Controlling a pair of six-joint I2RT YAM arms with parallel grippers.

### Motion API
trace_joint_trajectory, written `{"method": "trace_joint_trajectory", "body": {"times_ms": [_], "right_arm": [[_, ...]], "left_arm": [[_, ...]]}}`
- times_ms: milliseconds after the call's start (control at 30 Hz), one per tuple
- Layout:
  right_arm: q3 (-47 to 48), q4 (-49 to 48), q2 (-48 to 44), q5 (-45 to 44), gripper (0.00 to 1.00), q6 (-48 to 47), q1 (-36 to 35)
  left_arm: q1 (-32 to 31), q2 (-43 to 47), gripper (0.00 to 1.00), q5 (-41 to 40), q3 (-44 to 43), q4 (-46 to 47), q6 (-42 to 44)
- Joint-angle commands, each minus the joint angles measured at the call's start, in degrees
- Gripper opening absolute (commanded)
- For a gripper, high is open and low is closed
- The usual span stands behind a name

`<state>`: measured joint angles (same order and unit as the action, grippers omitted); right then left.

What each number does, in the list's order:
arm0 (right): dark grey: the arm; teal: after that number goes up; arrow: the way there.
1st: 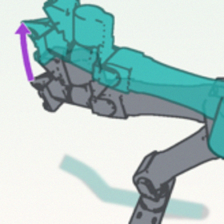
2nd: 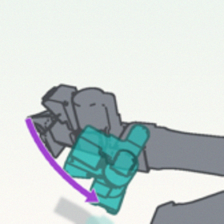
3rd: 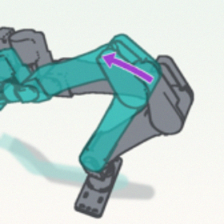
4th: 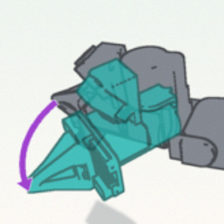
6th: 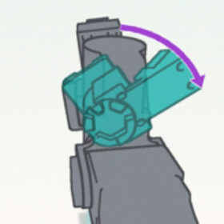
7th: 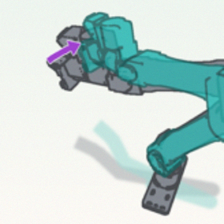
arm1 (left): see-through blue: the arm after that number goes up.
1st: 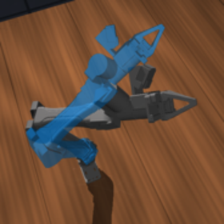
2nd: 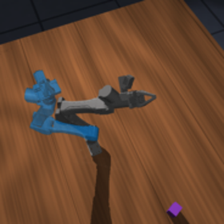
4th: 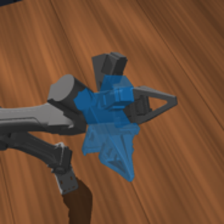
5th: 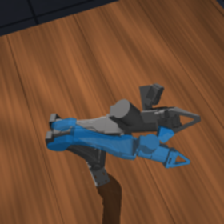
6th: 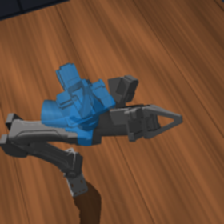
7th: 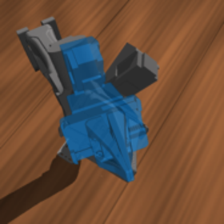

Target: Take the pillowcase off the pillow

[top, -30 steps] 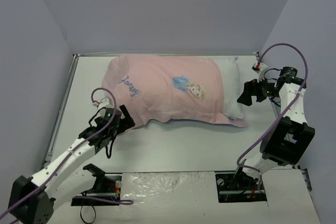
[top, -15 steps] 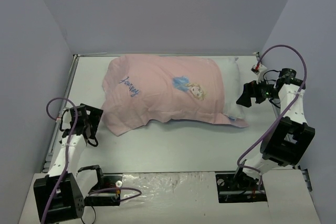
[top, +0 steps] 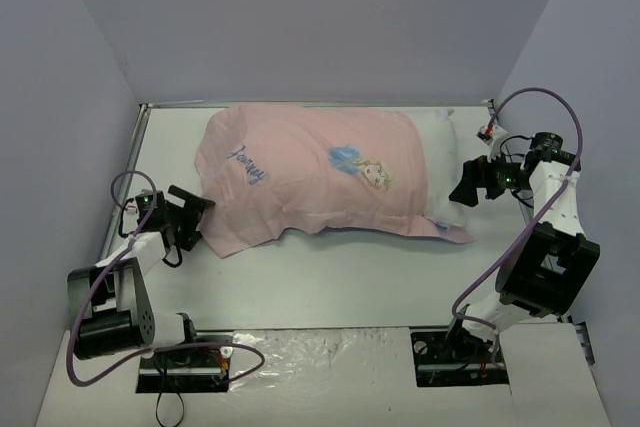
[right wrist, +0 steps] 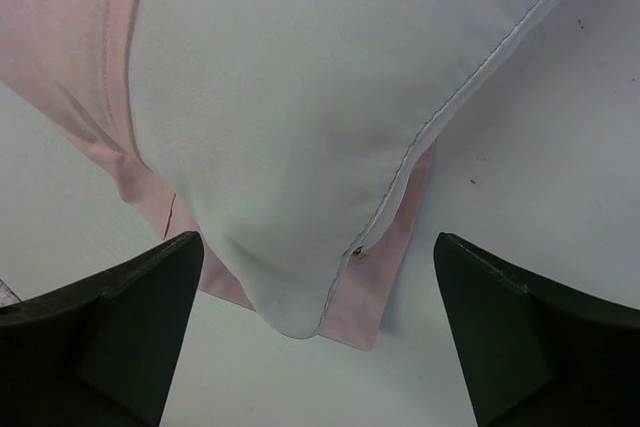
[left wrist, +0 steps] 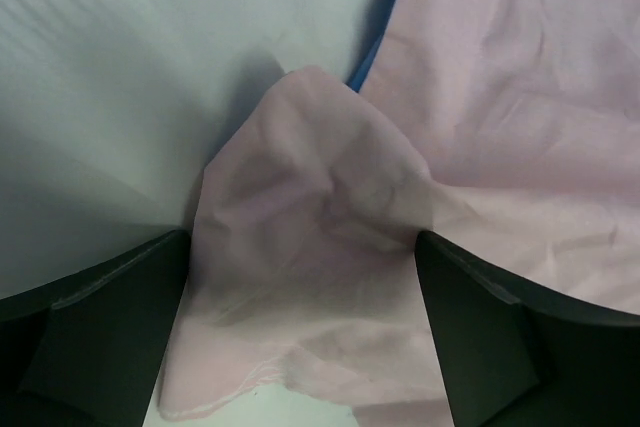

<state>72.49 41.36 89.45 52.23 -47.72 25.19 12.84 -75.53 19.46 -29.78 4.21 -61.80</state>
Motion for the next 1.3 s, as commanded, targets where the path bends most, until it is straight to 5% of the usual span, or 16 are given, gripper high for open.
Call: {"method": "trace_joint_trajectory", "body": {"times_ms": [0,67,600,867,1100,1267], "right_arm": [[-0.42,1.70,-1.12,1.65,0.95,-0.97,0.39],[-0.42,1.61,-0.94,1.56,0.95,-0.88,0.39],[-0.95,1.62,-2.00,1.39,0.95,-0.09,0.47],[4.14,1.17,-0.07,-3.88,0.85,10.86,2.05],[4.51,1.35,2.22,1.11,1.00,21.09,2.67],[1.43,0.13,4.32,-1.24,1.00,20.83,-3.38]], "left_arm": [[-0.10,-2.61,0.97,2.95,1.30,5.28,0.63],[-0.10,-2.17,0.95,2.51,2.26,7.47,-0.33],[-1.15,-5.52,0.03,12.61,3.59,27.61,-8.16],[0.43,12.47,0.02,7.19,-4.75,9.52,-2.45],[2.19,16.99,0.02,6.11,-5.82,6.25,-3.76],[2.19,17.25,0.02,6.73,-5.73,6.52,-4.64]]}}
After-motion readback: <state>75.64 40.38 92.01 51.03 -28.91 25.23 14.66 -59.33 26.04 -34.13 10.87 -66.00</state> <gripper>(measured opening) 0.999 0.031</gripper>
